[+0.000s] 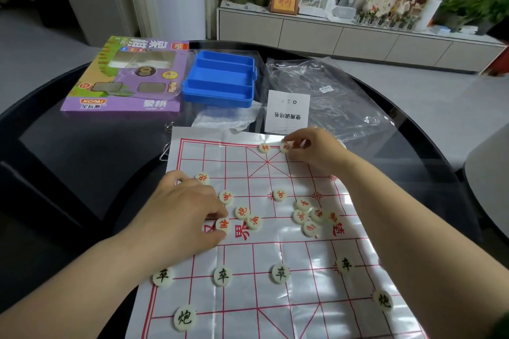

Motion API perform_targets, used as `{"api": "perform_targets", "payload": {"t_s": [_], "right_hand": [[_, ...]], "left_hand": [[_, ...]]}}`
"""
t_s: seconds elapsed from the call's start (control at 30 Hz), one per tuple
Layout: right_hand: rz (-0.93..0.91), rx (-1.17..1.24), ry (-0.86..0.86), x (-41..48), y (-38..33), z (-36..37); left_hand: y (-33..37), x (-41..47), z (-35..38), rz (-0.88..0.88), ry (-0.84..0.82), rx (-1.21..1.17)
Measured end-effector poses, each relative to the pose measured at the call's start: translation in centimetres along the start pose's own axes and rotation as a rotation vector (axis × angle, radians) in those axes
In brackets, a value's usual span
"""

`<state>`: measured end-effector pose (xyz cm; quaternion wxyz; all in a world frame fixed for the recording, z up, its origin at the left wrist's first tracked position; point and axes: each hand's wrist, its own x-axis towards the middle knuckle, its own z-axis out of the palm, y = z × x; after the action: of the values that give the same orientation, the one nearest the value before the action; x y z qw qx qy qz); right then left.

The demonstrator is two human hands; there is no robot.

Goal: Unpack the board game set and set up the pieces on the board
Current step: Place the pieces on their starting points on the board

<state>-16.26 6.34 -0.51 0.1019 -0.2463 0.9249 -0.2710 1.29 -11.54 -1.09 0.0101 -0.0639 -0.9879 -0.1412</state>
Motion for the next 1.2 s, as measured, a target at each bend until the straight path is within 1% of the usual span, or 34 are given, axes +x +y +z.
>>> {"api": "perform_targets", "payload": {"t_s": [0.17,0.33,0.43,0.5,0.6,0.67,0.73,0.8,0.93,1.03,1.1,1.2], "right_hand": [[0.027,-0.006,0.1,0.3,0.2,0.8],[0.011,0.031,0.099,0.1,0.4,0.9],[0.03,0.08,0.109,-0.2,0.5,0.9],[0.045,0.142,0.106,-0.3,0.7,0.7],[0.055,0.165,0.097,-0.4,1.0,0.5],[0.048,0.183,0.089,-0.4,1.1,0.5],[0.044,0.204,0.082,-0.4,1.1,0.5],[0.05,0.218,0.067,-0.5,1.1,0.2],[0.059,0.276,0.034,-0.6,1.3,-0.3],[0.058,0.291,0.031,-0.9,1.3,-0.4],[0.046,0.27,0.057,-1.0,1.0,-0.4],[0.013,0.22,0.215,-1.5,0.1,0.1]], "left_hand": [[0.3,0.1,-0.7,-0.012,0.036,0.017],[0.1,1.3,-2.1,-0.077,0.092,0.043],[0.0,2.2,-2.6,-0.079,0.107,0.067],[0.1,2.9,-2.7,-0.08,0.084,0.093],[0.0,4.1,-2.6,-0.097,0.026,0.127],[-0.3,5.2,-2.5,-0.096,0.016,0.142],[-0.4,6.4,-2.6,-0.1,0.009,0.119],[-0.5,7.5,-2.5,-0.101,-0.034,0.084],[-0.5,9.2,-1.9,-0.024,-0.142,0.08],[-0.2,9.8,-1.5,0.001,-0.162,0.075],[-0.2,9.8,-1.4,-0.002,-0.154,0.056],[-0.7,9.1,-1.6,-0.057,-0.159,0.02]]}}
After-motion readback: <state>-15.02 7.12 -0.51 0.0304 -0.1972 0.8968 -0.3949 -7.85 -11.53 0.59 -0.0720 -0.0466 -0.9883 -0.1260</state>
